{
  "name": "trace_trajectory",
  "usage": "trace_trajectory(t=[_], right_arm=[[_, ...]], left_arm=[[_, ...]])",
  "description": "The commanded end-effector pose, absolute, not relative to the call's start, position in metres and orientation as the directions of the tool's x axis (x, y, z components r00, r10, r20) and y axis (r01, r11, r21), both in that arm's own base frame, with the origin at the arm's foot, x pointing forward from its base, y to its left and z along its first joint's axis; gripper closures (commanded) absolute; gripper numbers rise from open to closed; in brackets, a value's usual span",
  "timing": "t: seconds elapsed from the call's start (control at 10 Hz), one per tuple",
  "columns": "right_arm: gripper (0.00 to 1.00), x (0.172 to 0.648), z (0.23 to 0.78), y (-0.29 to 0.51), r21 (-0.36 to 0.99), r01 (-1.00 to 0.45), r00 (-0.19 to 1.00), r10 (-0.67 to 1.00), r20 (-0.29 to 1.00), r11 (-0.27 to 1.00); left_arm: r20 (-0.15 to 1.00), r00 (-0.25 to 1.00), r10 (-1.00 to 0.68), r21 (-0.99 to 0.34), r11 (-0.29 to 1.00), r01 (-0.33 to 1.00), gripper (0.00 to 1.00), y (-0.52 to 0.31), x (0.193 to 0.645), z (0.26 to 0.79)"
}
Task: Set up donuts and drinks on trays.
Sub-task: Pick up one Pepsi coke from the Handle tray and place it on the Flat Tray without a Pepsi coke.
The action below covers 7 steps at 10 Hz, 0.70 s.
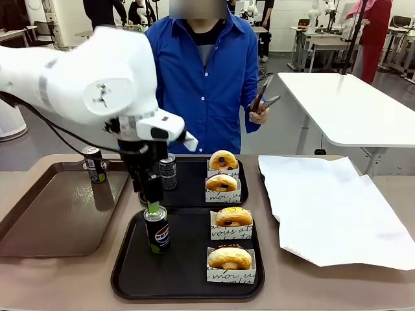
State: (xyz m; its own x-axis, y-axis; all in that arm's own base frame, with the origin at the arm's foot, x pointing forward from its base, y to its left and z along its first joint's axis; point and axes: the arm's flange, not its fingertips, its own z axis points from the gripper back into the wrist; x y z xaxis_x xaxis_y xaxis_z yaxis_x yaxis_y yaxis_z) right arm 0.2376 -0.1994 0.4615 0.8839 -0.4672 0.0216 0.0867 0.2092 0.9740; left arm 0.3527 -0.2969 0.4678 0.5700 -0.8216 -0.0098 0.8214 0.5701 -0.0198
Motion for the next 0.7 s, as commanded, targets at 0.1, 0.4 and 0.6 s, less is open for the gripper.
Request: trace_trajectory(t=[0.1, 0.4, 0.6], right_arm=[[0.00, 0.238, 0.461, -0.200, 0.977, 0.074, 0.886, -0.464, 0.026, 0.198], [0.00, 0.238, 0.461, -0.200, 0.977, 0.074, 0.886, -0.464, 0.026, 0.198], [0.00, 0.238, 0.461, -0.200, 0.977, 0.074, 0.886, -0.464, 0.026, 0.198]], left_arm=[[0.025, 0.716, -0.698, -0.033, 0.715, 0.698, 0.00, -0.264, 0.350, 0.492], [0.015, 0.669, -0.743, -0.017, 0.669, 0.743, 0.00, -0.271, 0.357, 0.494], [0.015, 0.669, -0.743, -0.017, 0.669, 0.743, 0.00, -0.271, 0.357, 0.494]])
